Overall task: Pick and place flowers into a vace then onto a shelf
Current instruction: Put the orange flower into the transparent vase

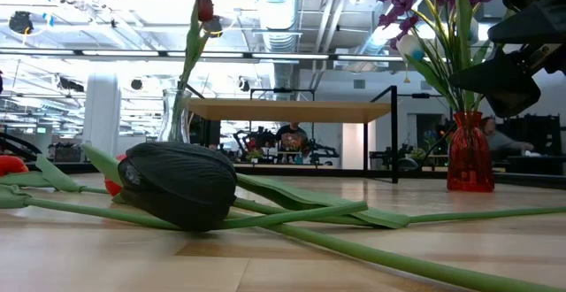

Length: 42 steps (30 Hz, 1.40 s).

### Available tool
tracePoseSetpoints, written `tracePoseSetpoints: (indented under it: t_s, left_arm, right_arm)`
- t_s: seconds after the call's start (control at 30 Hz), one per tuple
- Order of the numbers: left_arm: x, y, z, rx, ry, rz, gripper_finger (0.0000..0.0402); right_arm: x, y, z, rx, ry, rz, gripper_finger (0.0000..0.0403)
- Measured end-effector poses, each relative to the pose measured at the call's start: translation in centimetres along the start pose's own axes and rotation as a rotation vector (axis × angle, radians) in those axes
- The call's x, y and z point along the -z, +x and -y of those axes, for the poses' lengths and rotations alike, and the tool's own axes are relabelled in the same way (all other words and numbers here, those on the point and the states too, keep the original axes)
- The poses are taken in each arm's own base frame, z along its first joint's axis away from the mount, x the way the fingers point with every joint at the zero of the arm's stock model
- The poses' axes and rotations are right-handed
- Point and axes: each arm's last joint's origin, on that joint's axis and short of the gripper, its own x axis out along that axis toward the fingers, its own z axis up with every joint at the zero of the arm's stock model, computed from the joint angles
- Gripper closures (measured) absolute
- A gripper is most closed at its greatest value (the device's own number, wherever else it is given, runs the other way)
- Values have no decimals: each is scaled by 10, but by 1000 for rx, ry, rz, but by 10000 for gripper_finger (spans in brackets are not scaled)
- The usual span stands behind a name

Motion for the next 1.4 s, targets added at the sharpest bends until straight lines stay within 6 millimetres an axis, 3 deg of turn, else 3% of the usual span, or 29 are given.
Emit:
tracePoseSetpoints:
  t_s: [0.17, 0.47, 0.77, 0.87, 1.03, 1.4]
  left_arm:
    - [2, 0, -1, -28, -134, -56, 171]
    - [1, -1, 5, 52, -637, 10, 171]
    - [-28, -18, 11, 649, -947, 540, 171]
    - [-46, -25, 15, 783, -939, 691, 171]
    - [-71, -28, 41, 870, -883, 682, 171]
    - [-109, 7, 135, 1055, -932, 236, 171]
  right_arm:
    - [0, 0, 0, 0, 0, 0, 117]
    - [0, 0, 0, -1, 0, 0, 117]
    - [0, 0, 0, 0, -1, 0, 117]
    - [0, 0, 0, 0, -1, -1, 117]
    - [0, 0, 0, -1, -1, -1, 117]
    - [0, 0, 0, -7, -1, -4, 117]
